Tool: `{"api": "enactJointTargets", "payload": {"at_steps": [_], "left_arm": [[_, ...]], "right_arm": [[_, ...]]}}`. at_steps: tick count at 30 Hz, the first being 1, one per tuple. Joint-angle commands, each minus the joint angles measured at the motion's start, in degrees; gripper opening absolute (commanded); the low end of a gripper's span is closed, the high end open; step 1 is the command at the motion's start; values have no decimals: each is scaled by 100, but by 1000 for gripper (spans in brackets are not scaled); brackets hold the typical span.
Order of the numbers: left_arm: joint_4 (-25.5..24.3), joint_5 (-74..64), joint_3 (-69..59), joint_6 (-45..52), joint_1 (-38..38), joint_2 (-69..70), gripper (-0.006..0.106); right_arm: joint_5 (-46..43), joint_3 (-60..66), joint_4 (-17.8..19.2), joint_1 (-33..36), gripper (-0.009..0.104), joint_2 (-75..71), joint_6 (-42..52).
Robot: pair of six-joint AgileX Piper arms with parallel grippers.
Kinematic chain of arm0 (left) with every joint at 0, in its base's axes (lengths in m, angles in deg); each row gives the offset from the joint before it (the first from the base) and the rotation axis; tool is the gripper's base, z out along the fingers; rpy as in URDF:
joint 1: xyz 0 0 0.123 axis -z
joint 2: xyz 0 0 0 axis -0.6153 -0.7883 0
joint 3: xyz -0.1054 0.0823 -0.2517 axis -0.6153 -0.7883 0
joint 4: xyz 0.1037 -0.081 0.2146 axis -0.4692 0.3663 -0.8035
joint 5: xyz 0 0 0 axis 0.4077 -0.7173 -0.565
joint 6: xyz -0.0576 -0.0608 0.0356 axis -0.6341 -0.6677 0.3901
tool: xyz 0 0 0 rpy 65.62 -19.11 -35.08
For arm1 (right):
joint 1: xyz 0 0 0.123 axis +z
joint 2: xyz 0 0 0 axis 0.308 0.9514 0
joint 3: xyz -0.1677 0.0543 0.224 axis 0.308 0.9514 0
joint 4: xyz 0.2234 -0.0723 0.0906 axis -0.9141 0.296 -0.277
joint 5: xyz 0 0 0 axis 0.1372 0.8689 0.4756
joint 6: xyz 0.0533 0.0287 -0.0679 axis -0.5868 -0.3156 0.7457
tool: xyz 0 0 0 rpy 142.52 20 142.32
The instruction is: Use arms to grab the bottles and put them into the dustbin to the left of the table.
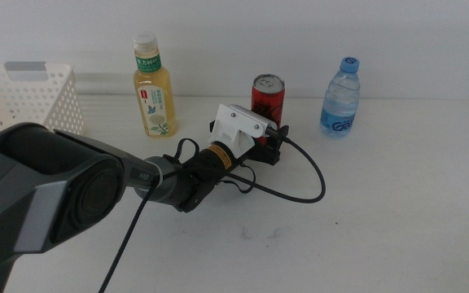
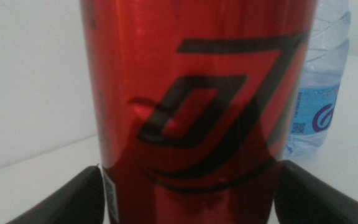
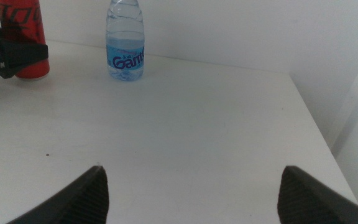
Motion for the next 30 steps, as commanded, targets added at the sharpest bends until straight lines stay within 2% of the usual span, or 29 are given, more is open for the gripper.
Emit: {"api": "enactJointTargets", "payload": {"at_steps": [1,4,6,9,12,13,16,19,23,25,27,30], "left_arm": [[50,4,61,-67,9,5,91],[37,-121,61,-92,9,5,72],[10,-121,61,-235,9,5,54],[-233,-204,6,-418,9,152,25],[-526,-626,-306,-418,9,619,1],[-592,-832,-416,-418,9,806,-2],[-819,-1849,-879,-632,9,1675,-2],[-1105,-3234,-1358,-1486,88,2669,-2],[-1157,-5510,-1657,-2361,337,3986,-2],[-1134,-6691,-1657,-2362,425,4542,-2],[-890,-7791,-1657,-2273,486,5041,-2],[-580,-9010,-1423,-1505,373,5524,-2]], "right_arm": [[-68,19,15,-44,77,-22,9],[-68,19,15,-44,77,-22,9],[-68,19,15,-44,77,-22,9],[-68,19,15,-44,77,-22,9],[-68,19,15,-44,77,-22,9],[-68,19,15,-44,77,-22,9],[-68,19,15,-44,77,-22,9],[-68,19,15,-44,77,-22,9],[-68,19,15,-44,77,-22,9],[-68,19,15,-44,77,-22,9],[-68,19,15,-44,77,-22,9],[-68,19,15,-44,77,-22,9]]}}
